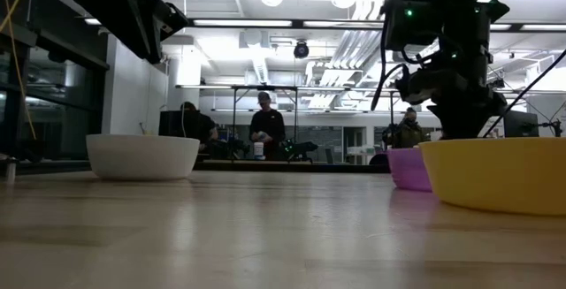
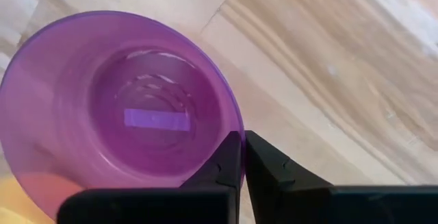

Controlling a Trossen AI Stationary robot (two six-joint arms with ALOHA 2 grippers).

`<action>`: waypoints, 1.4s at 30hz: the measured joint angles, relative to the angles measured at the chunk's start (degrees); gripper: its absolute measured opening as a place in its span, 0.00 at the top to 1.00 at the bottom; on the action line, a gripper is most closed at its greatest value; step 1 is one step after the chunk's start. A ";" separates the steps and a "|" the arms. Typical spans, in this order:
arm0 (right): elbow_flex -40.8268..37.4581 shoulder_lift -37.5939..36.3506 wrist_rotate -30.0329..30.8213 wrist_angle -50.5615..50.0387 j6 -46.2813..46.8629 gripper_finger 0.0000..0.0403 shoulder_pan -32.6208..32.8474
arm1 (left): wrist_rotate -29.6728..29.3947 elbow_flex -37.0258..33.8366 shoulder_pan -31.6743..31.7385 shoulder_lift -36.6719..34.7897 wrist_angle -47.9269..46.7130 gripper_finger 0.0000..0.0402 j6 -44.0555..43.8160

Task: Nest bowls inside each other
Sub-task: Stack the purple bowl on the blue bowl

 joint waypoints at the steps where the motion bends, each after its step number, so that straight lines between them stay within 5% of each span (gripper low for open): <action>1: 0.00 0.02 0.16 0.02 0.02 0.99 -0.26 | 0.00 0.00 -0.02 0.00 0.00 0.83 0.00; 20: 0.25 0.02 -5.63 6.86 -4.08 0.99 -8.19 | 0.02 0.00 -0.02 0.00 -1.34 0.83 -0.28; 42: 16.92 0.03 -7.15 4.88 -14.16 0.99 -8.63 | -1.40 0.11 0.11 0.74 -1.34 0.83 -1.66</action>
